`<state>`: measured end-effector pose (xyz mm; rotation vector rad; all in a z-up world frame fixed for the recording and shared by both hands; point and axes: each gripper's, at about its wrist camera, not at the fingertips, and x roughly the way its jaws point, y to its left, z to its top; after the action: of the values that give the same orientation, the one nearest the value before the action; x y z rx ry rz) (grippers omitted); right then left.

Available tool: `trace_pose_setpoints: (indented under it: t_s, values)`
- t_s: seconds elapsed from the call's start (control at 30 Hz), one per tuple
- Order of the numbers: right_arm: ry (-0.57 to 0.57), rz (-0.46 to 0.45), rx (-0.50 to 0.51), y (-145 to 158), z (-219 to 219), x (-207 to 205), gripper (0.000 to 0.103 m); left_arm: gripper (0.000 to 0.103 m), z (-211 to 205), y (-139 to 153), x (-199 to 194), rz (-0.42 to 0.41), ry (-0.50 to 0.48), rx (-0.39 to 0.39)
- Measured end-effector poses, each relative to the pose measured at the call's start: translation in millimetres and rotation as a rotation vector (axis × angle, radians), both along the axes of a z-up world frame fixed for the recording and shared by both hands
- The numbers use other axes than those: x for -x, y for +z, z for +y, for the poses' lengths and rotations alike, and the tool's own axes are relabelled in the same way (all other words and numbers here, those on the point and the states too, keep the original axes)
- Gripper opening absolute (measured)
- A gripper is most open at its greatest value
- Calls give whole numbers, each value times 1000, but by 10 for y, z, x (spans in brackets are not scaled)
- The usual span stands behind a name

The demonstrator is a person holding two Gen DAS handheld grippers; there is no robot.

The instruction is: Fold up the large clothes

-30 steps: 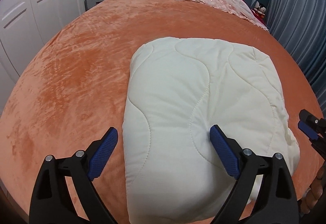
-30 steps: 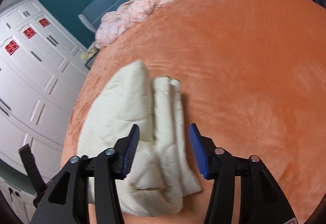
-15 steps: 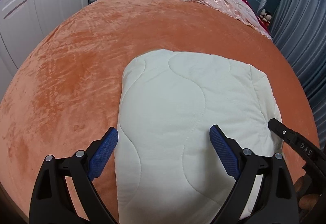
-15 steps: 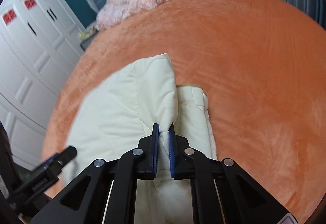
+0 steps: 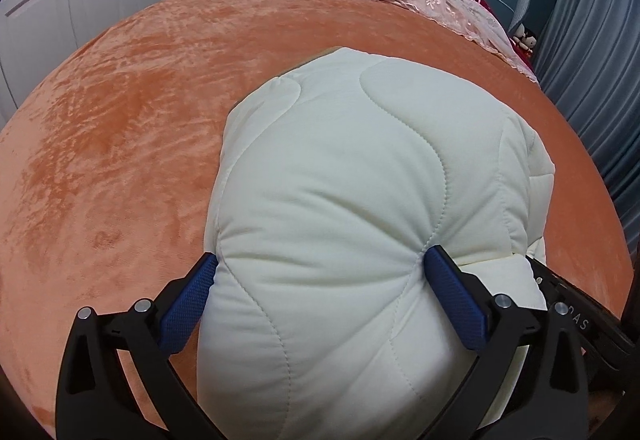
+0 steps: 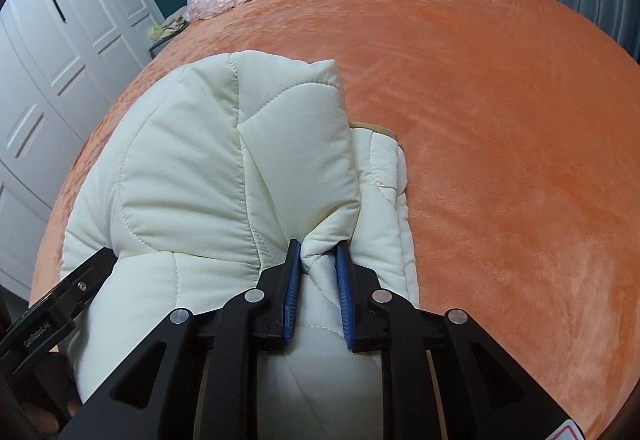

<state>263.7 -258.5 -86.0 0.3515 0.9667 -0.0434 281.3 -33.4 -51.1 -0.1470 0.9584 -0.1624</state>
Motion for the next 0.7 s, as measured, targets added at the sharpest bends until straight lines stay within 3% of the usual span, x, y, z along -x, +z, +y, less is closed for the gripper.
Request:
trace_pose_setpoints:
  t_s: [0.17, 0.23, 0.33, 0.5, 0.6, 0.7]
  values:
    - [-67, 13, -211, 307, -331, 272, 32, 98, 205, 177, 119, 49, -9, 52]
    - [-74, -28, -235, 469, -422, 607, 36, 98, 358, 288, 311, 45, -15, 56]
    - [-80, -54, -249, 564, -504, 1055, 50, 98, 581, 406, 730, 30, -38, 59]
    - [-123, -7, -373, 405, -572, 1504, 52, 98, 745, 352, 1347, 62, -26, 53]
    - [-135, -2, -453, 351, -545, 1550, 52, 98, 671, 221, 1468, 105, -36, 50]
    - [-116, 11, -465, 306, -440, 1443, 56, 97, 546, 38, 1414, 145, -40, -35]
